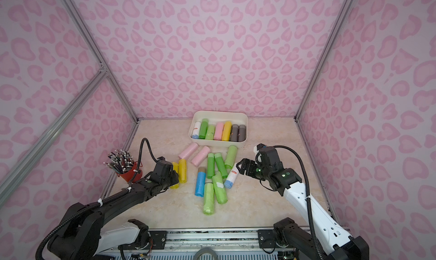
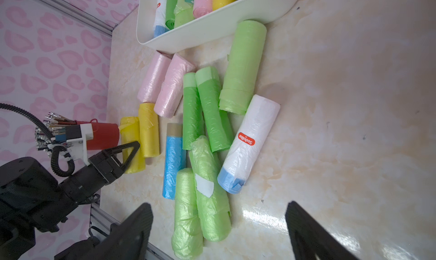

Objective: Put the roll of trash bags into the storage box
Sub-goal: Pick up the roll of trash bags from the center of the board.

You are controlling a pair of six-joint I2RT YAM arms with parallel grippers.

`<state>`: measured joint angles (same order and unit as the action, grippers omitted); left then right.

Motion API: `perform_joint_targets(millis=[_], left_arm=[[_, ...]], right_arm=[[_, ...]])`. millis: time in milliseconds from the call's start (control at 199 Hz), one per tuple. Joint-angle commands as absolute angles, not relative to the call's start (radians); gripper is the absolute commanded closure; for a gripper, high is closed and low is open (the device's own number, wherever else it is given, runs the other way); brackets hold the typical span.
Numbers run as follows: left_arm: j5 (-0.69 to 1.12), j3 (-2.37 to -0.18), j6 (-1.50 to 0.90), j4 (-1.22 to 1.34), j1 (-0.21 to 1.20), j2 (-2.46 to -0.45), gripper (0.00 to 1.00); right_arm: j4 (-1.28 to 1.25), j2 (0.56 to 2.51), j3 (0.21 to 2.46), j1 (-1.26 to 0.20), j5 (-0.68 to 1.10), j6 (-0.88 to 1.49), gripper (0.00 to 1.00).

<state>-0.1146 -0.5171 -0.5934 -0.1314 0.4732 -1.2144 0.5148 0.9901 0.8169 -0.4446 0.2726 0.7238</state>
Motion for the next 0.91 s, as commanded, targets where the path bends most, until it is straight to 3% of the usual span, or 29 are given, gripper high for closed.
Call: perform_joint_targets(millis=[0, 448, 901], left_arm=[[-0.145, -0.555, -0.61, -0.152, 0.508, -1.191, 0.63], [-0.178, -0.661, -0.637, -0.173, 0.652, -1.186, 0.66], [-0.179, -0.761, -0.629, -0.16, 0.703, -1.281, 0.68]], right_arm=[[0.488, 0.992, 0.804, -0.445, 0.283, 0.732, 0.1], [0.456, 0.997, 0.786, -0.445, 0.278, 0.759, 0.11], [0.43, 0.993, 0.755, -0.445, 0.275, 0.796, 0.11]])
